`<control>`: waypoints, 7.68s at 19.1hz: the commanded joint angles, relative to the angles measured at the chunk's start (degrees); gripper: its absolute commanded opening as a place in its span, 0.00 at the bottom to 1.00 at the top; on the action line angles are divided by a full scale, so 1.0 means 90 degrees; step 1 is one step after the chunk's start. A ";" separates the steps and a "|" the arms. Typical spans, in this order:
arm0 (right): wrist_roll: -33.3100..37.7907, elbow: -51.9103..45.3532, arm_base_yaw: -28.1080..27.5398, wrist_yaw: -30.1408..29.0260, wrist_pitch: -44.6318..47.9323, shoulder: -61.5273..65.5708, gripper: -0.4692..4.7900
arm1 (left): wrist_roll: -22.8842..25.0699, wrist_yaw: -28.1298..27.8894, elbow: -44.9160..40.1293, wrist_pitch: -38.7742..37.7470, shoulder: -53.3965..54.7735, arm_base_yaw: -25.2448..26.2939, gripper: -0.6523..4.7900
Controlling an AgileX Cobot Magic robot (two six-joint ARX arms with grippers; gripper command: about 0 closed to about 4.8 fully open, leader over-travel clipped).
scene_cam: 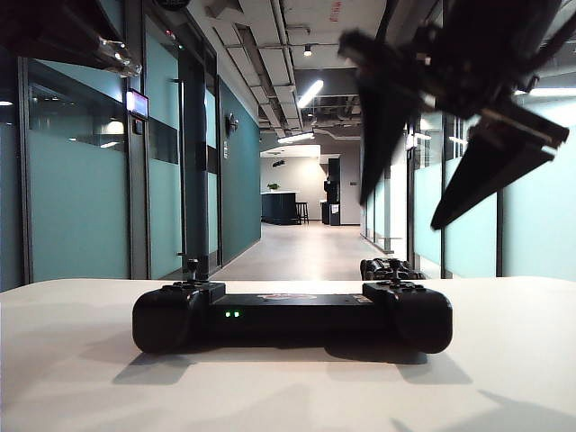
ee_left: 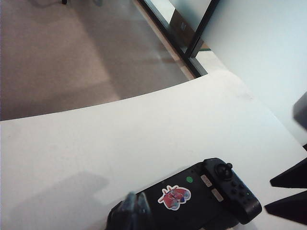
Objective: Push the left joystick on the remote control sitting on the white table forward to make the robot dog walk in a straight line until it approaches the door.
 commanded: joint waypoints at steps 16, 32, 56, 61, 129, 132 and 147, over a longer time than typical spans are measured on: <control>-0.0041 0.0024 -0.0041 0.0369 0.0389 0.1484 0.77 | 0.0007 0.0214 0.0041 0.0061 0.0007 -0.0007 0.11; 0.0376 0.0022 -0.0039 0.0284 0.0583 0.1889 0.39 | 0.0034 0.0454 0.0041 0.0039 0.0012 -0.0007 0.11; 0.1292 0.0022 -0.0039 0.0920 0.0080 0.1892 0.39 | 0.2608 0.2084 0.0012 0.0610 0.3211 -0.0002 0.11; 0.1292 0.0022 -0.0039 0.0920 0.0097 0.1892 0.39 | 0.2584 0.2191 0.0015 0.0867 0.3640 -0.0002 0.11; 0.1236 0.0019 -0.0036 0.0901 0.0102 0.1892 0.39 | 0.2244 0.1994 0.0022 0.2018 0.4167 0.0015 0.11; 0.1219 0.0019 -0.0036 0.0901 0.0100 0.1892 0.39 | 0.2242 0.1994 0.0022 0.2013 0.4167 0.0015 0.11; 0.1217 0.0019 -0.0036 0.0899 0.0097 0.1892 0.39 | 0.2130 0.2028 0.0022 0.1970 0.4163 0.0245 0.11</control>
